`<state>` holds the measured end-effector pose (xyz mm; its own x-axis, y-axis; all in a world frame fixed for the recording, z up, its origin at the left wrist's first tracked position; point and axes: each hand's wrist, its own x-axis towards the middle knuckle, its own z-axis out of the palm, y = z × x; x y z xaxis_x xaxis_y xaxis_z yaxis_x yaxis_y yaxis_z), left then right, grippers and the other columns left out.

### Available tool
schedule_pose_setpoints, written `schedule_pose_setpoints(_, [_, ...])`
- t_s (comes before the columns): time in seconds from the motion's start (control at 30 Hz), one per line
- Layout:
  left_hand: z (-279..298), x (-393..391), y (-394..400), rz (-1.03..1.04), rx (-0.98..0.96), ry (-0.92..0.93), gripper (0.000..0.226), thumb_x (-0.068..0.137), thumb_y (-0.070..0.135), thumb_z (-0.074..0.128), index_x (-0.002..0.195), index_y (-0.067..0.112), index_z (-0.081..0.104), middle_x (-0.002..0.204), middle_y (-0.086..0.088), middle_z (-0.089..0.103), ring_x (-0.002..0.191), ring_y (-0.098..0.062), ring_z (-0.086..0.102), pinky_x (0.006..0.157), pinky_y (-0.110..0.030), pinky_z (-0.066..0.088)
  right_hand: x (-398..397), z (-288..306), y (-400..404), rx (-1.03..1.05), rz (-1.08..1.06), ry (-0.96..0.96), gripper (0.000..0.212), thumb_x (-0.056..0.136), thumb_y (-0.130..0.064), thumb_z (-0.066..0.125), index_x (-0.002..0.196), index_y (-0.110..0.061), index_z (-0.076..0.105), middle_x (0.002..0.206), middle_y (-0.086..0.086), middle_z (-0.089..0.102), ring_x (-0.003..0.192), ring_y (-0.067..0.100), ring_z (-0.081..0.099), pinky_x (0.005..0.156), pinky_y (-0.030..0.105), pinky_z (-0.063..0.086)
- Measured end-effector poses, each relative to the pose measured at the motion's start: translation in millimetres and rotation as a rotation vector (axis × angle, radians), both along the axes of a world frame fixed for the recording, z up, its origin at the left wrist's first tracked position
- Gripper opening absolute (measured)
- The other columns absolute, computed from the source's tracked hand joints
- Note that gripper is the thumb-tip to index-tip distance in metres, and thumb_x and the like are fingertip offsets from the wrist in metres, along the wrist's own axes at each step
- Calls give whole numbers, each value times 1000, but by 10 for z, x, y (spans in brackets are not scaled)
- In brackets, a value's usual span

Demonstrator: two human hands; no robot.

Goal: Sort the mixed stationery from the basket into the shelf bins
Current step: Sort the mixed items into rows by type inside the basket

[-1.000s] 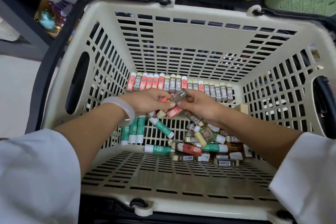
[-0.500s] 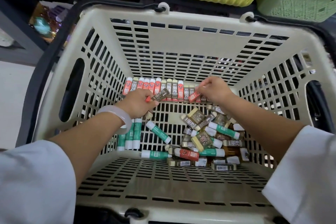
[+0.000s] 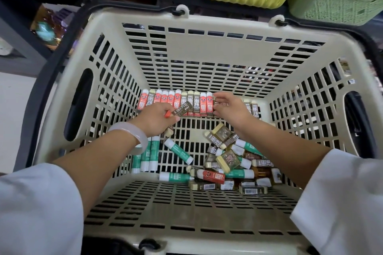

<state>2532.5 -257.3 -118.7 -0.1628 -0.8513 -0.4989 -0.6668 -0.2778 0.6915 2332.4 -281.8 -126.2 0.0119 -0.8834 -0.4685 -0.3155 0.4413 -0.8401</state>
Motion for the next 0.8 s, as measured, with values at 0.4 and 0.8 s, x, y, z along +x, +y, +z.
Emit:
schedule_pose_setpoints(0.4, [35,-122,22,-11,-9,85,16,89,16,60,104,17,58,79,4,52,56,-8,52,55,-24,45,93,123,80,-511,538,440,11,84,-19,65,94,-17,67,78,-22,50,71,-3,43,62,9,32])
schedule_pose_setpoints(0.8, [74,-151,24,212,87,171,31,88,3,58,117,14,55,108,-1,52,83,-18,66,72,-24,56,-74,-202,-4,-235,108,568,25,87,-7,56,66,-17,48,79,3,57,68,14,52,58,25,45])
